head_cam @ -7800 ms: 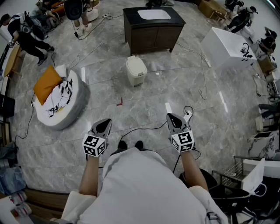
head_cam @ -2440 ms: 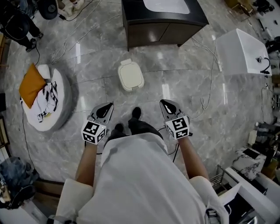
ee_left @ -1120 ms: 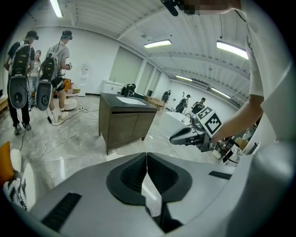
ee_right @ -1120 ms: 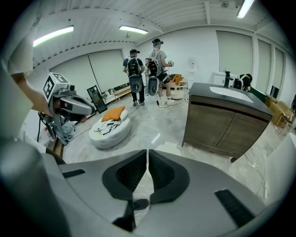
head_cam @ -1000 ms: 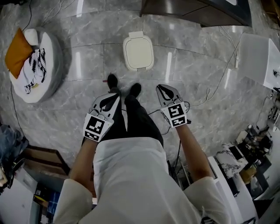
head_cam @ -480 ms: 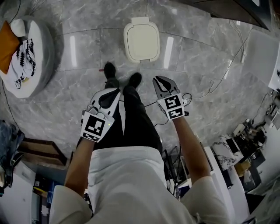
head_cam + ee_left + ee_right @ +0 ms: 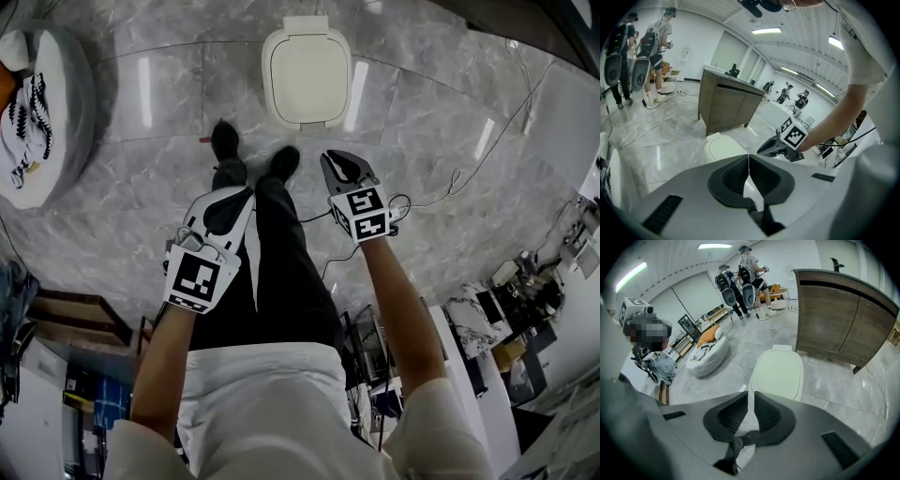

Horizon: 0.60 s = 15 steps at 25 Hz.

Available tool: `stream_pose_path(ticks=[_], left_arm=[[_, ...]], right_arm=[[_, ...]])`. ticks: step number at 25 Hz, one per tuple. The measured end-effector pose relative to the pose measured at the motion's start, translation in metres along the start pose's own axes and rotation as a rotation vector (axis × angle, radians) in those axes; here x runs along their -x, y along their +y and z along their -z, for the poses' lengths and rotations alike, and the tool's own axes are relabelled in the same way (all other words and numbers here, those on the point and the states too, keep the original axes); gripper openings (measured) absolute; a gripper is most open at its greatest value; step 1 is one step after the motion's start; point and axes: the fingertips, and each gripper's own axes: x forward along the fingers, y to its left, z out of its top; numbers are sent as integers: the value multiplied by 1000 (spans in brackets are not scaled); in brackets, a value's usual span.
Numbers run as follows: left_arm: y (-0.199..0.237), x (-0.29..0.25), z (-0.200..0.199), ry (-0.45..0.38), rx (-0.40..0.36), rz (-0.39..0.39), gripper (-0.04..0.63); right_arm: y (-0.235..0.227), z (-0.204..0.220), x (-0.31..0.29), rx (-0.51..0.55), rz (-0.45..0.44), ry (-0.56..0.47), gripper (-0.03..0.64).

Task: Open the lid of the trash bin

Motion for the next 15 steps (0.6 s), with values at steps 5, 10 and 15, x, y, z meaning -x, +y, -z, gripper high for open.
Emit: stream_pose_path(ticks=[5, 10, 15], left_arm=[[7, -14, 20, 5, 24, 6, 18], [18, -29, 41, 11, 47, 0, 18], [24, -37, 55, 14, 62, -1, 18]], right_arm=[[-9, 16, -38, -69, 12, 24, 34], [-22, 33, -71, -127, 48, 37, 35], [-31, 45, -90, -154, 79, 51, 39]])
